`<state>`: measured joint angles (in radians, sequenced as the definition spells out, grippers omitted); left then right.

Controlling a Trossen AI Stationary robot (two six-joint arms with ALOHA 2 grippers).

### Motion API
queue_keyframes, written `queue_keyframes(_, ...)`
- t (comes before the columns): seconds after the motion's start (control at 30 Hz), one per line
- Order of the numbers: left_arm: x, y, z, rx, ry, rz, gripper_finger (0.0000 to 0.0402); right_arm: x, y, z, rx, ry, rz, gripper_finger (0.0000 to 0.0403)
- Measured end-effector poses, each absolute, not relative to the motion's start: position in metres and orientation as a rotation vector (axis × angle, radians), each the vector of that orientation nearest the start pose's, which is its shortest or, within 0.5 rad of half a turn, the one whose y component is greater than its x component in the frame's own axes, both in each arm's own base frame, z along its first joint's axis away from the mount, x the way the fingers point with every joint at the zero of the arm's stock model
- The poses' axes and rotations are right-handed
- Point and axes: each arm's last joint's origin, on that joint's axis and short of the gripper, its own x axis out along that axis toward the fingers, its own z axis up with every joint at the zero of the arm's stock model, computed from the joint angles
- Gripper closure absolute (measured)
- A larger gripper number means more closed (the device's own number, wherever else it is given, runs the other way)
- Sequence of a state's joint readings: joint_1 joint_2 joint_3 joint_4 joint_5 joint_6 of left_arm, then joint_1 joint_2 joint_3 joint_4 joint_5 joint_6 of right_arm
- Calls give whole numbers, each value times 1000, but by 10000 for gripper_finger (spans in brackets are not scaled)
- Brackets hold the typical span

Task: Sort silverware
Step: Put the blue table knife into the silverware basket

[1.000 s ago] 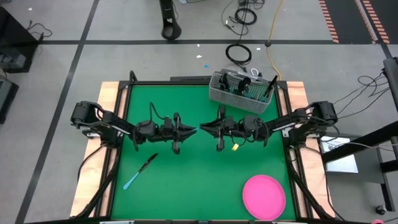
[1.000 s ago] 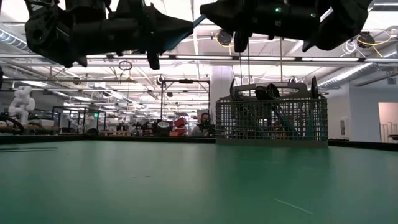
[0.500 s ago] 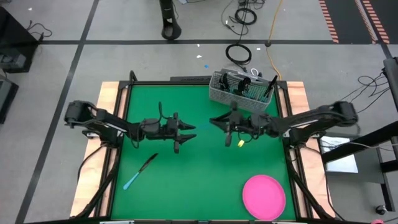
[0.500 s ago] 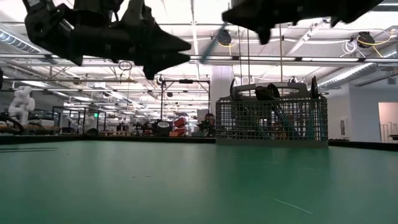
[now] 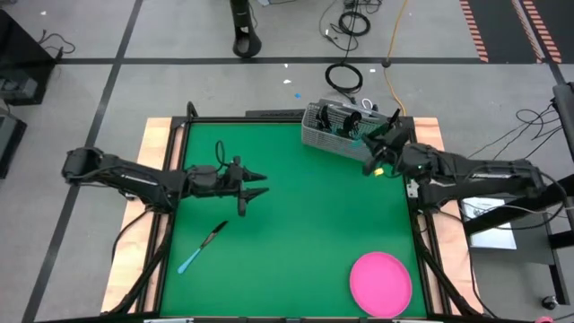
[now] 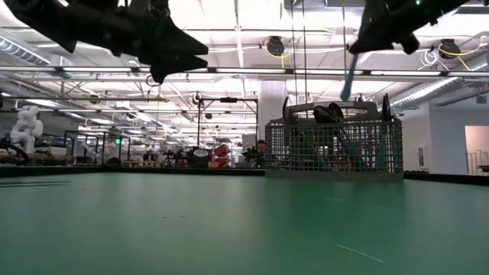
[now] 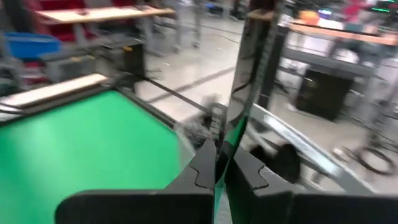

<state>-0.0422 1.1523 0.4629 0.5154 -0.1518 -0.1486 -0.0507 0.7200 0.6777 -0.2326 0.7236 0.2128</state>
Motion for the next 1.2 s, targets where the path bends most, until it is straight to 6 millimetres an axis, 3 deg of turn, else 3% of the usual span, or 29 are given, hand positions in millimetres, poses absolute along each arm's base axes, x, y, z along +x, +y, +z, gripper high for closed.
queue_keyframes(0.37, 231, -5, 222, -156, 158, 137, 212, 134, -52, 292, 94, 320, -994, 403)
queue_keyframes(0.77, 230, -6, 217, -168, 214, 163, 212, 123, -61, 283, 134, 406, -1089, 403)
queue_keyframes(1.2, 229, -9, 216, -144, 218, 168, 212, 134, -76, 264, 208, 564, -1096, 403)
